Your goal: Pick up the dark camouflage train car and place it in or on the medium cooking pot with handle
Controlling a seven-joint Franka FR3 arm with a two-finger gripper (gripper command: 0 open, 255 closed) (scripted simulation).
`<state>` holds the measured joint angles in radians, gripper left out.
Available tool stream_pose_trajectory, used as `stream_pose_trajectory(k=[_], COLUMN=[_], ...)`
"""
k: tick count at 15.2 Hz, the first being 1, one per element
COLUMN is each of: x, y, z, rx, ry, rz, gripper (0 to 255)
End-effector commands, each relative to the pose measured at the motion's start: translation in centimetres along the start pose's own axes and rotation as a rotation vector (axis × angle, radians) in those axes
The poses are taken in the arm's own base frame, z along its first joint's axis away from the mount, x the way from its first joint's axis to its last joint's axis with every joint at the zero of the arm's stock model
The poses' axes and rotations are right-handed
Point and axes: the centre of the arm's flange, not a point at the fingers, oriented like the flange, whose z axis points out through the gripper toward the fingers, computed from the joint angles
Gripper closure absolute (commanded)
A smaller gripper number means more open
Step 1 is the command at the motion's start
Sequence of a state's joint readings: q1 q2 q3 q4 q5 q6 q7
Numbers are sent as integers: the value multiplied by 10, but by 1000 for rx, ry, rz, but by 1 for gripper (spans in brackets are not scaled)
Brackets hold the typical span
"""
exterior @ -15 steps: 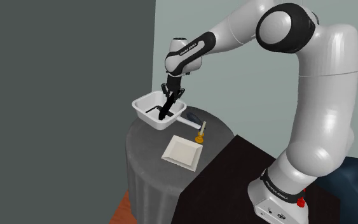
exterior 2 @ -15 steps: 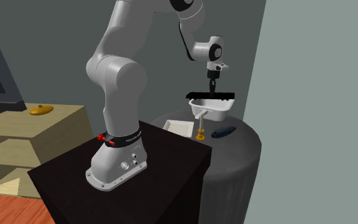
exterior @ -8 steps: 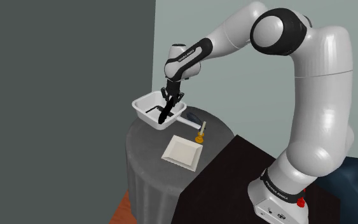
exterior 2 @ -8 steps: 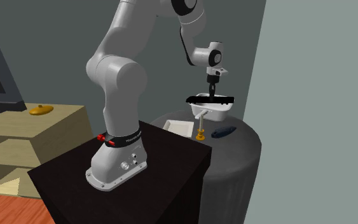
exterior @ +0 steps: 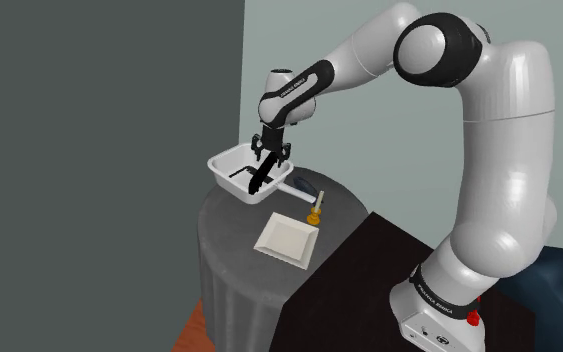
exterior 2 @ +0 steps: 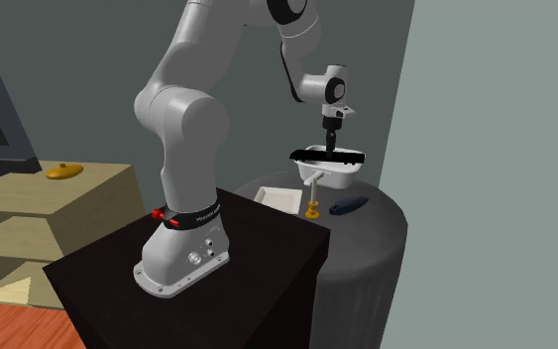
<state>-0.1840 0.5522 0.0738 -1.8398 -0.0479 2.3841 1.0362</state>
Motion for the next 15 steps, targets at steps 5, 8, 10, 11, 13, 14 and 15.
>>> stream_pose_trajectory(k=[5, 8, 10, 11, 13, 14, 15], x=[0, 0, 0, 0, 0, 0, 0], y=[0, 0, 0, 0, 0, 0, 0], z=[-26, -50, -50, -50, -50, -50, -50], rx=[0, 0, 0, 0, 0, 0, 0], ry=[0, 0, 0, 0, 0, 0, 0], rz=[0, 0, 0, 0, 0, 0, 0], gripper=[0, 0, 0, 0, 0, 0, 0])
